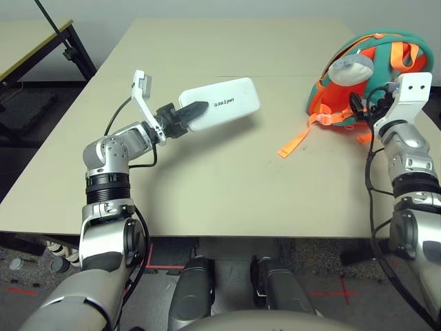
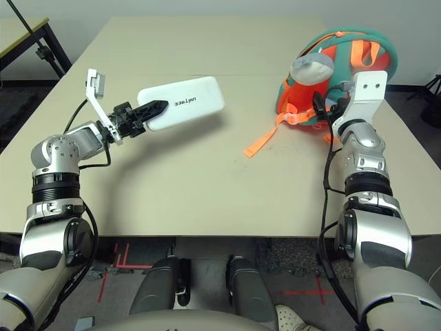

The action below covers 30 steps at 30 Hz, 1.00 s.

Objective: Put the pencil case into the backpack and zip it.

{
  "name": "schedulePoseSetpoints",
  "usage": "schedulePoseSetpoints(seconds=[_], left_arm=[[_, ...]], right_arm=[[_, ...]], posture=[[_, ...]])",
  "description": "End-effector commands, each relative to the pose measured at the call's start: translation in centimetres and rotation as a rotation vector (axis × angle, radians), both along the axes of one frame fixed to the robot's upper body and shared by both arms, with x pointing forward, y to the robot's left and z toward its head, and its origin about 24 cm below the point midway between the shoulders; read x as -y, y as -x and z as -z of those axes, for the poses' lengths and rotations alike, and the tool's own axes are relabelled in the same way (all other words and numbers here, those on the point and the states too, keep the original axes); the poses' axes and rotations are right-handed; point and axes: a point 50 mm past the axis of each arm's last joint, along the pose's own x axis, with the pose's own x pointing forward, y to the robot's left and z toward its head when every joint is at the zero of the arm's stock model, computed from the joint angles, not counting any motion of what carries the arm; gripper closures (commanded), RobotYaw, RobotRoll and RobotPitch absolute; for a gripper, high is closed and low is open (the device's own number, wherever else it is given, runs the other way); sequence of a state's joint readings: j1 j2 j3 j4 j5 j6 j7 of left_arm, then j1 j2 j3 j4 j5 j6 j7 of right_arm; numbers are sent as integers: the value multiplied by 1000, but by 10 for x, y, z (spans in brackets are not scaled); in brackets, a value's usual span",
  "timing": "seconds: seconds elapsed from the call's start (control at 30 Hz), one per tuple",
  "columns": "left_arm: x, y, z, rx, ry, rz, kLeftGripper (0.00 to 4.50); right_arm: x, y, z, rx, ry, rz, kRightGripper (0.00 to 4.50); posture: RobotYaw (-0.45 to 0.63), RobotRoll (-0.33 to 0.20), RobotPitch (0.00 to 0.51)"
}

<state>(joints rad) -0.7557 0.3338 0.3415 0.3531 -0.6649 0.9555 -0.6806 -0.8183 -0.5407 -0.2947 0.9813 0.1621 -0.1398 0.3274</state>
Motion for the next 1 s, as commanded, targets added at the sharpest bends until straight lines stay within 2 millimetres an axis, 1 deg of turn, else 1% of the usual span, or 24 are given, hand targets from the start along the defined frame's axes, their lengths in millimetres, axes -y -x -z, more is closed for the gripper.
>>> schedulePoseSetpoints(seconds=[0.03,0.1,0.13,0.17,0.23,0.27,0.37,0.5,0.63,0.7,0.83,1.0], left_arm=[[-2,3,-8,38,7,-4,3243],[-2,3,-8,38,7,-5,3243],[-2,3,-8,38,8,-6,3243],[-2,3,-8,39,8,-7,3243],[-3,2,-8,42,7,-12,3243],[-3,1,-9,43,7,-14,3243],[-4,0,-9,46,4,-18,3243],[-7,-3,-11,58,-3,-30,3243],[-12,-6,-11,61,-18,-39,3243],[-13,-8,-10,63,-25,-42,3243],[-22,-12,-10,63,-31,-69,3243],[-30,-15,-5,54,-45,-93,3243]], right_arm=[[-4,-3,-5,24,-2,-23,2143],[-5,-2,-5,27,-3,-29,2959],[-5,-2,-5,29,-3,-32,3293],[-5,-2,-5,34,-4,-37,3741],[-8,-1,-9,57,-13,-66,4396],[-10,-1,-10,69,-12,-95,4464],[-18,2,-15,107,-9,-172,4464],[-32,10,-30,198,-42,-319,4464],[-48,24,-44,254,-60,-481,4464],[-53,29,-47,259,-60,-523,4464],[-68,47,-57,283,-74,-694,4464],[-76,62,-62,297,-109,-793,4464]], posture=[[141,0,92],[140,0,92],[140,0,92],[140,0,92],[135,0,92],[135,0,92],[135,0,92],[121,0,92],[121,0,92],[121,0,92],[108,0,91],[108,0,91]])
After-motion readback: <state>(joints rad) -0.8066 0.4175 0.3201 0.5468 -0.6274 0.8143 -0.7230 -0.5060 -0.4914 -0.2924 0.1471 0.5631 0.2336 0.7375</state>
